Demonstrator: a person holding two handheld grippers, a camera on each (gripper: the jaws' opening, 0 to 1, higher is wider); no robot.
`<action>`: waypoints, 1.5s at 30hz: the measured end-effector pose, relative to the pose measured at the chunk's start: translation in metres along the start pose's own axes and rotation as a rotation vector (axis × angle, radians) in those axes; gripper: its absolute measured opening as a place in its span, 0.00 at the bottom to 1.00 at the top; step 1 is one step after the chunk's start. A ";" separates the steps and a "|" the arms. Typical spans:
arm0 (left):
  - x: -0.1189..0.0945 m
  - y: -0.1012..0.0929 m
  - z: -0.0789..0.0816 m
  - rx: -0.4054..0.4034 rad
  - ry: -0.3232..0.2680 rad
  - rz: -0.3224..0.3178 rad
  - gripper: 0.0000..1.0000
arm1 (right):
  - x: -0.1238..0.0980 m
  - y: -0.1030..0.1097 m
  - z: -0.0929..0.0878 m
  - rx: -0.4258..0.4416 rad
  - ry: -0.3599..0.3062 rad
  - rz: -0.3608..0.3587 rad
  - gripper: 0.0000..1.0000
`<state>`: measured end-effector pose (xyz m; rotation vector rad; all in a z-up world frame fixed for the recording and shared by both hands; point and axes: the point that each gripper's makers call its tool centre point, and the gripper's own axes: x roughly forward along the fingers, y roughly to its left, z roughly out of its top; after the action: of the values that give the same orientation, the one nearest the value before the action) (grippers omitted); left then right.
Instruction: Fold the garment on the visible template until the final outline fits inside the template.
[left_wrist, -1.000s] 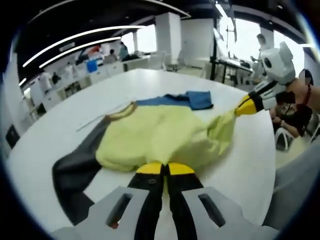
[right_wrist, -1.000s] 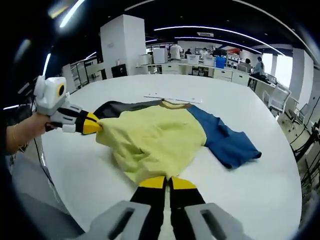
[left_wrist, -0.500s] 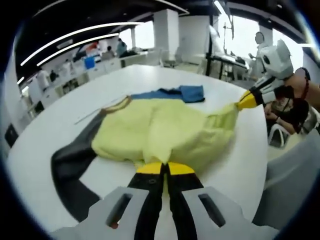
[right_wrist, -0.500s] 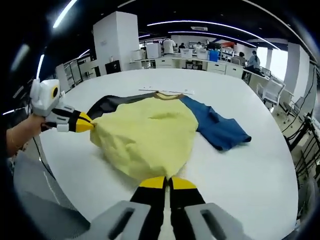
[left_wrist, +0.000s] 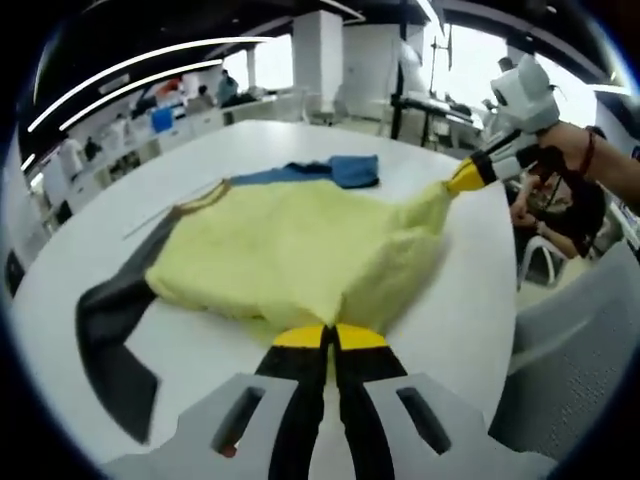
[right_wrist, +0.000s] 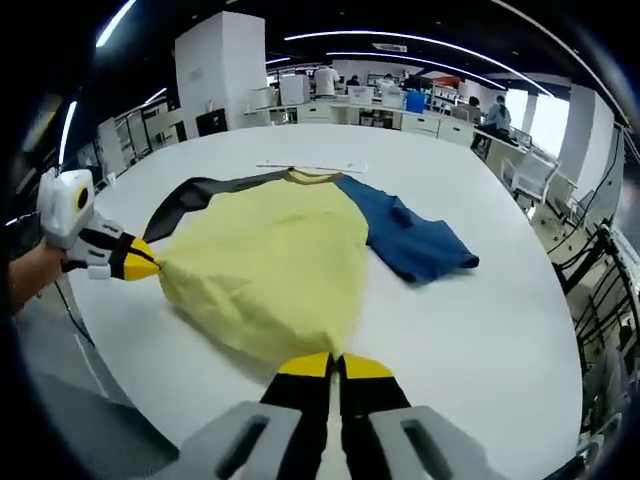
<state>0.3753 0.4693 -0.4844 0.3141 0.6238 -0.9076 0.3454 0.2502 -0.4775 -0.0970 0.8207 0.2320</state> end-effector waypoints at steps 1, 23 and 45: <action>0.001 -0.001 -0.001 0.001 0.002 -0.001 0.00 | 0.001 -0.001 -0.001 0.001 0.002 -0.001 0.00; 0.002 -0.009 0.004 -0.014 -0.062 -0.002 0.17 | 0.017 -0.014 -0.011 0.014 0.003 -0.004 0.09; -0.055 0.035 0.024 -0.102 -0.207 0.162 0.92 | 0.000 0.084 0.046 -0.192 -0.084 0.239 0.69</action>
<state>0.3872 0.5125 -0.4309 0.1733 0.4448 -0.7383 0.3578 0.3400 -0.4458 -0.1684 0.7246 0.5366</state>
